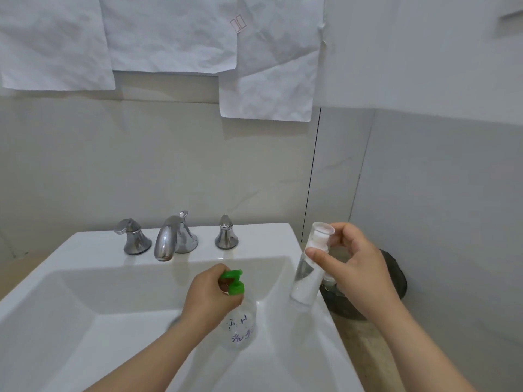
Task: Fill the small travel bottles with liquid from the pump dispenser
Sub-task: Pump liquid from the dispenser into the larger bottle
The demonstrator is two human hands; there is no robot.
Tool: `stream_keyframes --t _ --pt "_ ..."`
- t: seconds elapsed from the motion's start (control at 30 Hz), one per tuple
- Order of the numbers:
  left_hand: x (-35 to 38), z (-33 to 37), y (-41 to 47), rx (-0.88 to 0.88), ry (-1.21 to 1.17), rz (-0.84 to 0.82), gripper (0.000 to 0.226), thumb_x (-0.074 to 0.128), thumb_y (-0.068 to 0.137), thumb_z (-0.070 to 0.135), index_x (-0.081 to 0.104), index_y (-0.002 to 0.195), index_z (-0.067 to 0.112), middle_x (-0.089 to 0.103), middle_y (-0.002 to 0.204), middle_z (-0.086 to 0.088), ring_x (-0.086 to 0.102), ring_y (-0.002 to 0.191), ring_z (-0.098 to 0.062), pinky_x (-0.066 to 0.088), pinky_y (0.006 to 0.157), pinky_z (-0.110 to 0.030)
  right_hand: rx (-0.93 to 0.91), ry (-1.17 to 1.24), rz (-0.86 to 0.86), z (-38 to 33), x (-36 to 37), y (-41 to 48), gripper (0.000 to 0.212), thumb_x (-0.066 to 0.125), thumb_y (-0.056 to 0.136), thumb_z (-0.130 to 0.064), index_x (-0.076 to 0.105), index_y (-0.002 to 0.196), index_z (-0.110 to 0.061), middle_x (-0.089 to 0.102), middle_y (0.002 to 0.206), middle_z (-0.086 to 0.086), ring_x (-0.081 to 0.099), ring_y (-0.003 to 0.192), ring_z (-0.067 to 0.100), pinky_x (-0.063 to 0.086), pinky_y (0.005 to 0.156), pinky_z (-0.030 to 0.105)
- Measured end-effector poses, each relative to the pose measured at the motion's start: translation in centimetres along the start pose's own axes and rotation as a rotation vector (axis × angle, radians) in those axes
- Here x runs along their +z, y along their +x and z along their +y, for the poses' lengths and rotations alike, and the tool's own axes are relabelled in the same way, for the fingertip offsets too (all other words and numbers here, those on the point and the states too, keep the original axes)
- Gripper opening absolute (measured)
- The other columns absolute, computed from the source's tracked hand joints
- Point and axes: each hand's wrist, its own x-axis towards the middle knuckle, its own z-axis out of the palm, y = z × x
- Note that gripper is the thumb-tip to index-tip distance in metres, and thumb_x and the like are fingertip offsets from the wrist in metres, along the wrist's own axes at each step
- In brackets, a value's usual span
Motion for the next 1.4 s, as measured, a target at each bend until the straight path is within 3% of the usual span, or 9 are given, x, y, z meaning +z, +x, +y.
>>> stream_keyframes --t 0.1,0.2,0.3,0.5,0.73,0.83,0.97,1.2,1.4 --pt "-0.3 1.8 0.3 0.026 -0.046 0.019 0.016 0.074 0.065 0.014 0.061 0.073 0.019 0.064 0.070 0.009 0.058 0.060 -0.011 0.049 0.060 -0.023 0.006 0.012 0.008 0.2 -1.1 0.2 0.022 0.078 0.076 -0.029 0.062 0.091 -0.036 0.066 0.088 -0.016 0.062 0.081 0.009 0.051 0.065 0.028" --pt "-0.7 4.7 2.1 0.083 -0.101 0.076 0.024 0.075 0.065 0.016 0.062 0.082 0.025 0.066 0.076 0.009 0.062 0.066 -0.009 0.052 0.064 -0.023 0.021 0.022 0.029 0.8 -2.2 1.0 0.024 0.079 0.076 -0.028 0.063 0.093 -0.034 0.067 0.089 -0.012 0.062 0.089 0.003 0.050 0.076 0.027" --pt "-1.0 8.2 4.7 0.150 -0.131 0.122 0.026 0.077 0.064 0.015 0.056 0.076 0.024 0.066 0.073 0.007 0.061 0.063 -0.008 0.048 0.058 -0.017 0.034 0.033 0.064 1.0 -3.2 2.0 0.024 0.080 0.076 -0.025 0.063 0.091 -0.033 0.067 0.086 -0.015 0.063 0.089 0.002 0.049 0.079 0.030" --pt "0.2 12.8 9.3 0.189 -0.155 0.165 0.025 0.076 0.065 0.014 0.054 0.078 0.019 0.063 0.078 0.009 0.060 0.067 -0.010 0.050 0.063 -0.025 0.037 0.037 0.104 1.6 -4.4 3.8 0.025 0.079 0.077 -0.020 0.062 0.092 -0.031 0.065 0.083 -0.019 0.063 0.085 0.005 0.046 0.073 0.022" --pt "3.3 12.5 12.4 0.157 -0.080 0.199 0.024 0.071 0.070 0.015 0.054 0.088 0.015 0.063 0.082 0.007 0.060 0.077 -0.016 0.052 0.072 -0.034 0.032 -0.018 0.123 3.2 -5.7 5.0 0.024 0.079 0.076 -0.021 0.063 0.092 -0.030 0.064 0.084 -0.021 0.062 0.082 0.000 0.045 0.072 0.019" --pt "3.5 12.0 13.4 0.101 -0.082 0.204 0.033 0.071 0.073 0.014 0.054 0.100 0.014 0.064 0.095 0.000 0.060 0.081 -0.018 0.050 0.074 -0.034 0.038 -0.040 0.159 4.1 -6.3 5.2 0.025 0.078 0.077 -0.021 0.063 0.093 -0.031 0.066 0.083 -0.018 0.062 0.081 0.000 0.044 0.071 0.019" --pt "3.8 11.7 13.0 0.095 -0.076 0.244 0.054 0.071 0.075 0.019 0.045 0.122 0.014 0.043 0.115 0.001 0.055 0.088 -0.017 0.046 0.076 -0.031 0.031 -0.076 0.188 5.0 -7.1 6.3 0.024 0.077 0.078 -0.019 0.062 0.095 -0.027 0.066 0.084 -0.012 0.062 0.081 0.002 0.045 0.072 0.021" --pt "4.1 9.8 8.6 0.099 -0.177 0.332 0.052 0.071 0.076 0.017 0.045 0.121 0.018 0.045 0.107 0.003 0.050 0.081 -0.003 0.038 0.075 -0.023 0.046 -0.169 0.246 7.0 -6.8 8.6 0.025 0.076 0.080 -0.019 0.060 0.099 -0.023 0.063 0.089 -0.014 0.059 0.085 0.001 0.042 0.070 0.018" --pt "5.6 8.6 7.2 0.073 -0.263 0.168 0.045 0.073 0.074 0.017 0.049 0.112 0.026 0.056 0.099 0.005 0.057 0.087 -0.009 0.051 0.079 -0.033 0.168 -0.271 0.190 10.3 -5.1 9.6 0.025 0.077 0.077 -0.018 0.058 0.094 -0.018 0.062 0.085 -0.008 0.059 0.079 0.014 0.043 0.067 0.029"
